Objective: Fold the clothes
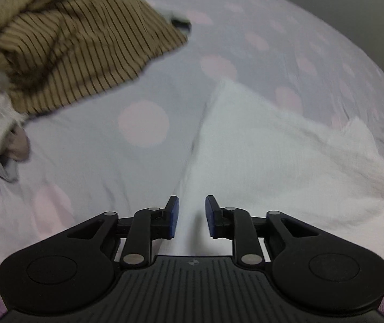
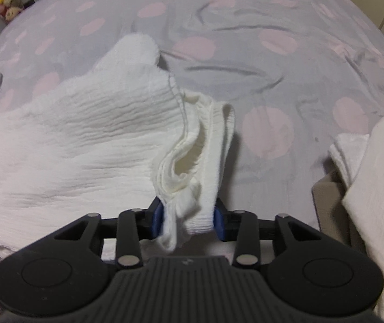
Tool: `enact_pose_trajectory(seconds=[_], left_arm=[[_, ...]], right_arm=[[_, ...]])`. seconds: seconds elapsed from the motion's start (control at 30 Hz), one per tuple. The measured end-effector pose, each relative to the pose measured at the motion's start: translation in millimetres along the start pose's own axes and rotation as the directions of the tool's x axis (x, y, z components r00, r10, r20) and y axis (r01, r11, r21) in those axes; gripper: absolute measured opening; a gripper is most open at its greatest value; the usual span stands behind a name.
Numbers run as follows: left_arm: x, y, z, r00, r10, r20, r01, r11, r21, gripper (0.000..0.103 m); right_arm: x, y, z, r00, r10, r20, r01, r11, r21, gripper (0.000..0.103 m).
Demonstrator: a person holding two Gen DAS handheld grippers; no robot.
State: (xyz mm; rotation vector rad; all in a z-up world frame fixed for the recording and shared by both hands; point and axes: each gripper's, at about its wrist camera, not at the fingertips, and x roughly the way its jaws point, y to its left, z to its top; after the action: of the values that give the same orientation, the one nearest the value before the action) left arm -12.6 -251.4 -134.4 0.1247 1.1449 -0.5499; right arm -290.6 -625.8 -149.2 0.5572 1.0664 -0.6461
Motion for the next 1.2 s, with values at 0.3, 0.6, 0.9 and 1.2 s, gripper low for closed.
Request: enact_pose_trajectory(seconds=[0.3, 0.6, 0.9, 1.2], left_arm=[[-14, -10, 25, 0.993, -0.058, 0.106, 0.054, 0.998, 0.034, 0.027], [11, -41, 60, 0.980, -0.172, 0.095, 0.149, 0.966, 0.213, 0.030], [63, -38, 77, 0.966, -0.244, 0.088, 0.216, 0.945, 0.244, 0.053], [107, -20, 83, 0.991, -0.091, 0.102, 0.072, 0.982, 0.175, 0.053]], right_arm=[[-41, -4, 11, 0.989, -0.039, 0.140, 0.037, 0.999, 0.017, 0.047], [-46, 22, 38, 0.977, 0.008, 0.212, -0.003, 1.000, -0.026, 0.047], [-32, 21, 55, 0.968, -0.026, 0.251, 0.025, 1.000, 0.008, 0.053], [5, 17, 81, 0.974, 0.035, 0.223, -0.037, 0.999, 0.005, 0.057]])
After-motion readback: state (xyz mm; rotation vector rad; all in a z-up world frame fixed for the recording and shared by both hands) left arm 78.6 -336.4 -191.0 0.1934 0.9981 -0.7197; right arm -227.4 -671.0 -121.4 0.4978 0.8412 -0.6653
